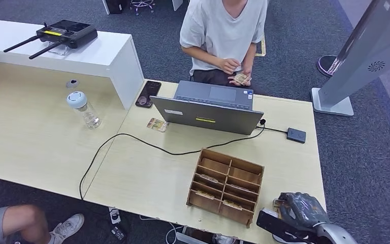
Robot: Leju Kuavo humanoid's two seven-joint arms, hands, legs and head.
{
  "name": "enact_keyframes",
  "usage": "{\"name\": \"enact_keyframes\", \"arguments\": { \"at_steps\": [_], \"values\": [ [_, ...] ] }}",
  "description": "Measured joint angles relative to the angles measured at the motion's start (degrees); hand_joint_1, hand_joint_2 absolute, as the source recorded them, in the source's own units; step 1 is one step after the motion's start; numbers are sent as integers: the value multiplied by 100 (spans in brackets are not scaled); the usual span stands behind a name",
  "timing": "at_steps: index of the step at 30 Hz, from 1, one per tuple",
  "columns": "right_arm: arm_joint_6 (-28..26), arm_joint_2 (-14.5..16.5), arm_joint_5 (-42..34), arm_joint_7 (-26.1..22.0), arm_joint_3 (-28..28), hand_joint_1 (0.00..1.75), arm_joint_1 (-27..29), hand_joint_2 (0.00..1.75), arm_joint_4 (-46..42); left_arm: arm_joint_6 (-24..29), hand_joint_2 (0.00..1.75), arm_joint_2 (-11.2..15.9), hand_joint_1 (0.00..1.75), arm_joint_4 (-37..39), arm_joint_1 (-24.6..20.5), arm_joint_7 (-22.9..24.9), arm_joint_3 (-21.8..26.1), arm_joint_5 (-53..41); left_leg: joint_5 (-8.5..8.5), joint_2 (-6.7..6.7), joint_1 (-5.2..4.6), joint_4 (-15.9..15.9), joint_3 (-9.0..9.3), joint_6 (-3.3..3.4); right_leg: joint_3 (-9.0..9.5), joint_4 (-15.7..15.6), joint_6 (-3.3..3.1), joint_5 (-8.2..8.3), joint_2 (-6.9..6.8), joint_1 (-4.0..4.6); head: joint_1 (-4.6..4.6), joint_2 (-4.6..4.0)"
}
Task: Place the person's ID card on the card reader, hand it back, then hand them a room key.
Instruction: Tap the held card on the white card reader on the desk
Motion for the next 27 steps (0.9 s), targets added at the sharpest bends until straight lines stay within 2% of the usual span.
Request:
{"name": "enact_keyframes", "arguments": {
  "at_steps": [27],
  "values": [
    [28, -307, -928, -418, -749, 175, 410, 175, -384, -25, 0, 1, 0, 0, 115, -55, 129, -29, -1, 0, -1, 0, -2, 0, -3, 0, 0, 0, 0, -1, 0, 0]
  ]
}}
